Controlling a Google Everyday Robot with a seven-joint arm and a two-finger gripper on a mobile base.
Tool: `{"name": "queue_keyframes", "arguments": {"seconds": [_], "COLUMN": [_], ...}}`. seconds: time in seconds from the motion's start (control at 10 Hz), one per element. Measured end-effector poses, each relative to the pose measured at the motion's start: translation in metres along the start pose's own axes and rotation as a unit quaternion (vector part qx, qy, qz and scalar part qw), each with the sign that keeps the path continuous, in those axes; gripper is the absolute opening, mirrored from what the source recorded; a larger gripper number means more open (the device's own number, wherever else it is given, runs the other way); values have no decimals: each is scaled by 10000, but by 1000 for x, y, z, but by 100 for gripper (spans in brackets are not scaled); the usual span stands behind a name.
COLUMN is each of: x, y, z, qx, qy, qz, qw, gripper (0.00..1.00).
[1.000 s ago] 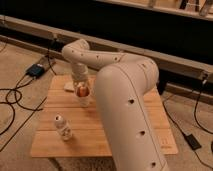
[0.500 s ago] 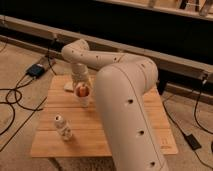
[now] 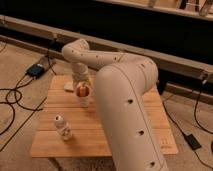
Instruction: Place the pepper in the ceramic bowl
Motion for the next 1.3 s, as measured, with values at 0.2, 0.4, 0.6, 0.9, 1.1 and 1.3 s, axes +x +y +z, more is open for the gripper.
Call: {"name": "queue_keyframes", "arguments": {"seconds": [0.2,0.4,0.6,0.9,1.1,1.3], "x": [0,1,1,2,3,3], "y": [0,0,0,-1,-1,-1], "z": [-1,0,0,0,0,0], "qx": [7,15,18,14,7,-8], "qy": [4,9,7,6,4,-11], "qz": [-2,-2,-3,7,22,28], "qw": [10000,10000,10000,10000,10000,10000], "gripper": [62,62,62,62,62,62]}}
